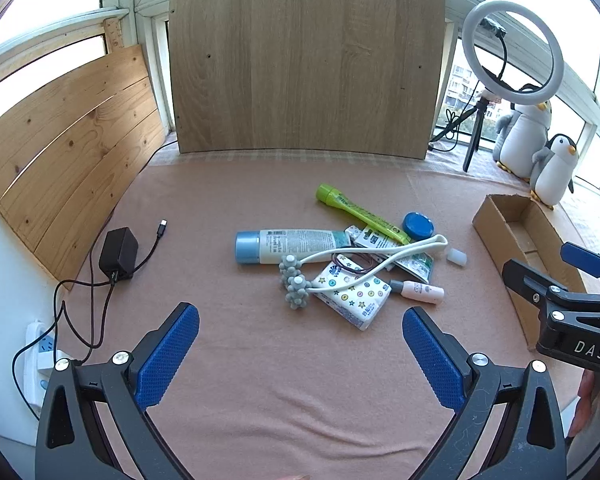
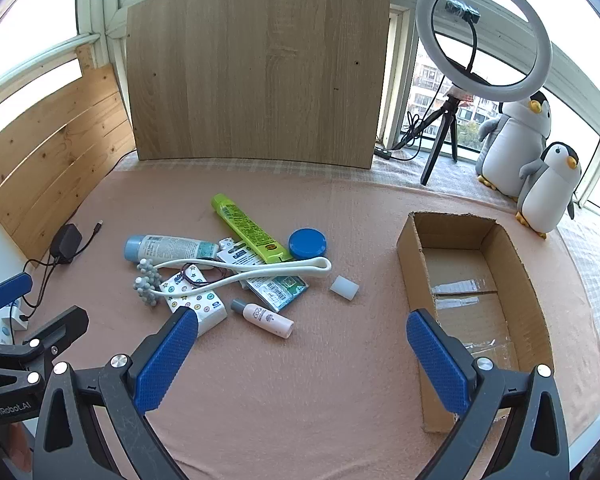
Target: Organize objects
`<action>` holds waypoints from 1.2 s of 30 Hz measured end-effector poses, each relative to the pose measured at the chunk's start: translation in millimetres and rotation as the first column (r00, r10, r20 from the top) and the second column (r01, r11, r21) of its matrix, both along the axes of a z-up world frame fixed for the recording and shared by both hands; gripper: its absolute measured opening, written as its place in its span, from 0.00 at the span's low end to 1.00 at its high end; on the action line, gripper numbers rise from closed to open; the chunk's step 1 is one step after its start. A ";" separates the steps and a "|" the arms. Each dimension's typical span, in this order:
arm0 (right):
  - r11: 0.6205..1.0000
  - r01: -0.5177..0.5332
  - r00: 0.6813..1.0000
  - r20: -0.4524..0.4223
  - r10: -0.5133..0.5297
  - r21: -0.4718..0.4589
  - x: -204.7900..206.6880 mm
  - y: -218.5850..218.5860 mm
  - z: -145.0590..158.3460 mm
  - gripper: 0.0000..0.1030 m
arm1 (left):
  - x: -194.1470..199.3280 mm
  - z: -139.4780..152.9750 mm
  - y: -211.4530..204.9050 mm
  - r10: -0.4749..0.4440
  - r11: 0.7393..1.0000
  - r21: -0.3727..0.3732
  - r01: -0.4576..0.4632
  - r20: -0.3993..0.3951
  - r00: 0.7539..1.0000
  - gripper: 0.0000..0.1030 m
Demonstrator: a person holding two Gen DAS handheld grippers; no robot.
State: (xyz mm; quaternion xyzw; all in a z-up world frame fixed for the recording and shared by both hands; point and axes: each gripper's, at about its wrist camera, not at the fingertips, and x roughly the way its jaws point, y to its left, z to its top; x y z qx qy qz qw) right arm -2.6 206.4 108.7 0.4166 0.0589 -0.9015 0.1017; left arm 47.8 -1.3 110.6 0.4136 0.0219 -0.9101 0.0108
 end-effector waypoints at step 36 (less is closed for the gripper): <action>1.000 -0.007 1.000 0.003 0.007 -0.014 8.7 0.5 -3.4 1.00 | 4.8 6.6 2.6 0.009 1.000 -0.025 -0.009 0.006 1.000 1.00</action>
